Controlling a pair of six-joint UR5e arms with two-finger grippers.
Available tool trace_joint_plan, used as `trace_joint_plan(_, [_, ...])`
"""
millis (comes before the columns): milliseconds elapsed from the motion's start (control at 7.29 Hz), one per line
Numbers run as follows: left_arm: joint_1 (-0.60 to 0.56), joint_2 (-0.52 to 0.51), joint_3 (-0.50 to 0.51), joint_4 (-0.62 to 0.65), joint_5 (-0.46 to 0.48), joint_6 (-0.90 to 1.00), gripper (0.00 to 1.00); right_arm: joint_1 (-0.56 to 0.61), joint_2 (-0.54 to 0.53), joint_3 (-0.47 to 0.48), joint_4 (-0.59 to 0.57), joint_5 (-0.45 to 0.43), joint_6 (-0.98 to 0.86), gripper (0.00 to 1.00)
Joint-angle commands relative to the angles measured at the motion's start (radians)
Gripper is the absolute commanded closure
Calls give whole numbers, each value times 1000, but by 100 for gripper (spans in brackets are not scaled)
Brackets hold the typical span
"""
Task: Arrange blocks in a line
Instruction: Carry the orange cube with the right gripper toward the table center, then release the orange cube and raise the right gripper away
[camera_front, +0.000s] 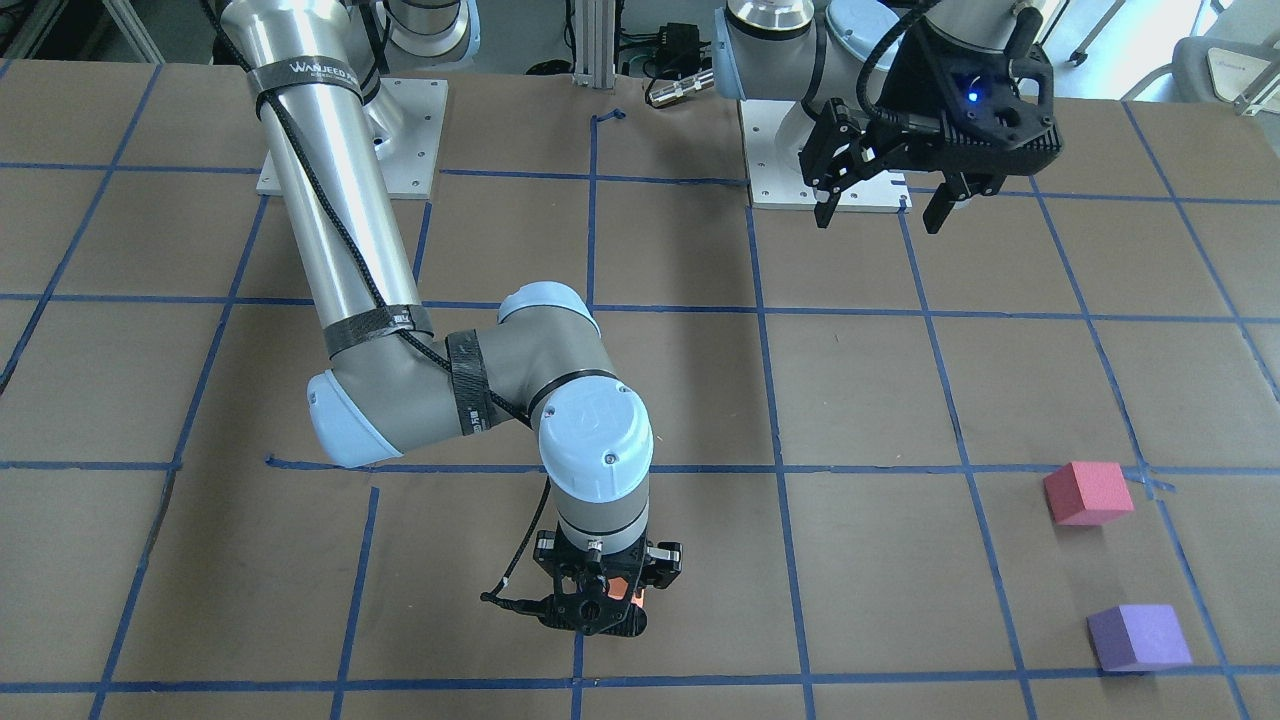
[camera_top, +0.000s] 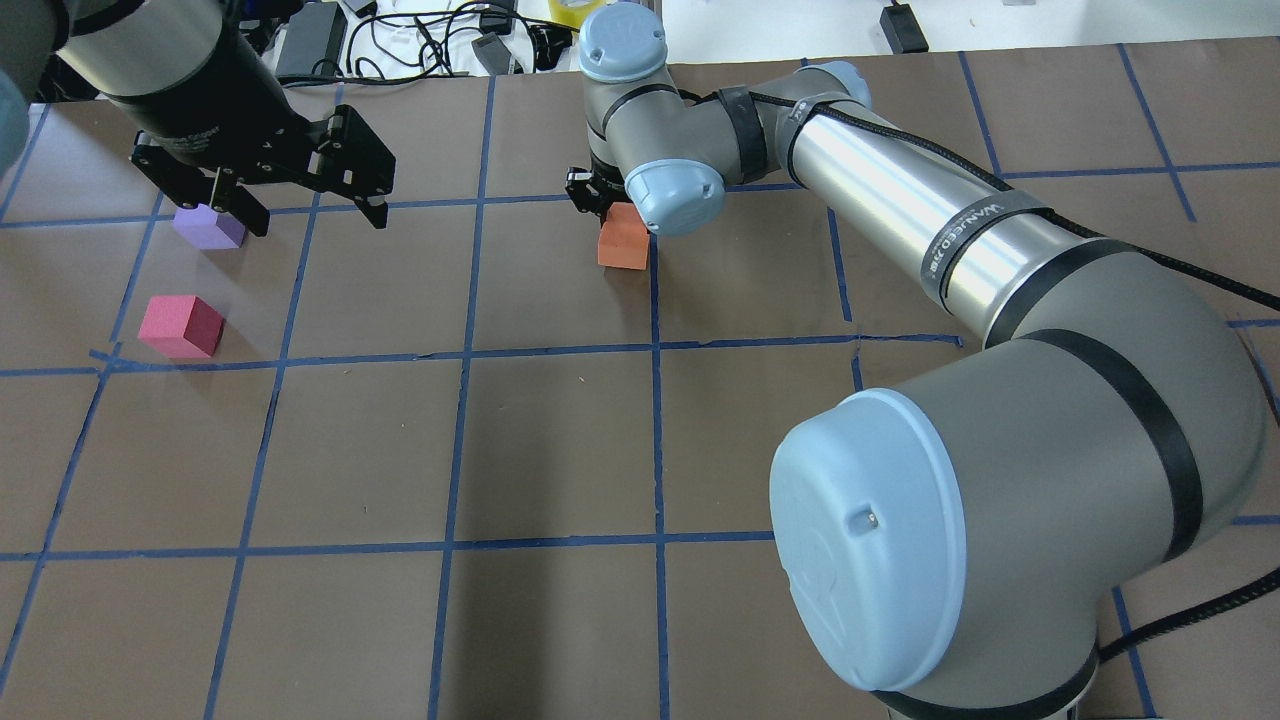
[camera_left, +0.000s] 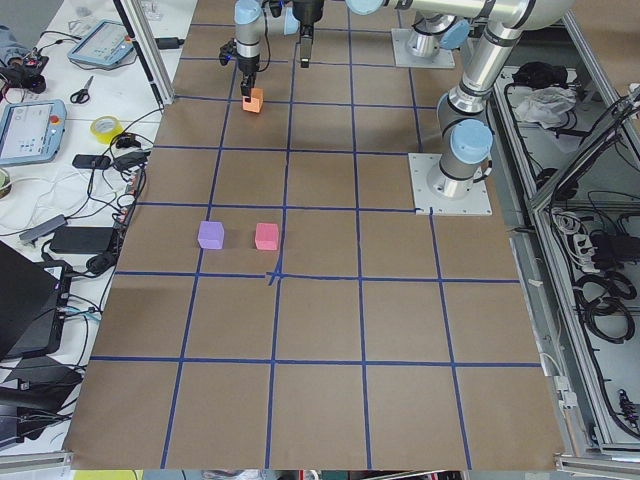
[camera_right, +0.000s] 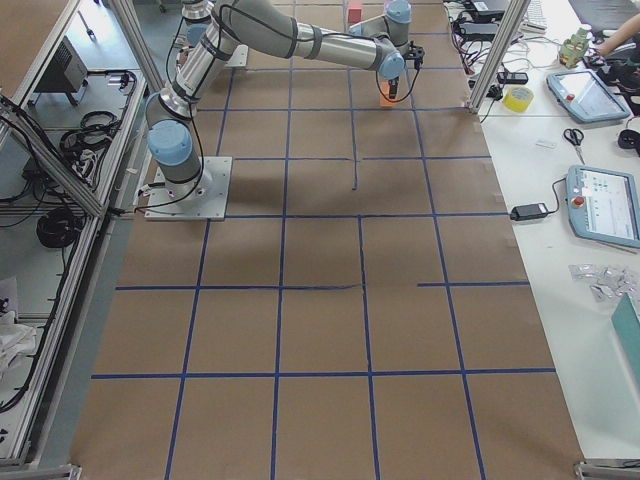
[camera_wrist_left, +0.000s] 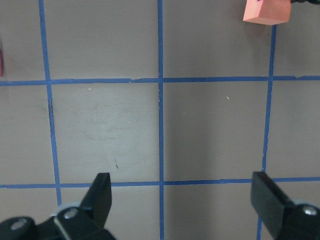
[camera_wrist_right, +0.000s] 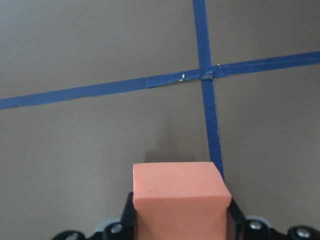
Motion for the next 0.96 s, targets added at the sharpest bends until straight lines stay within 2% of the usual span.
trace_joint_plan(0, [0, 12, 0, -16, 2, 0, 0, 0, 6, 0, -1, 1, 0, 42])
trace_joint_plan(137, [0, -4, 0, -13, -5, 0, 0, 0, 4, 0, -6, -2, 0, 17])
trace_joint_plan(274, [0, -1, 0, -15, 4, 0, 0, 0, 4, 0, -9, -5, -3, 0])
trace_joint_plan(685, [6, -18, -11, 4, 7, 0, 1, -3, -29, -2, 5, -5, 2, 0])
trace_joint_plan(823, [5, -32, -5, 10, 2, -9, 0, -17, -83, -2, 84, -5, -1, 0])
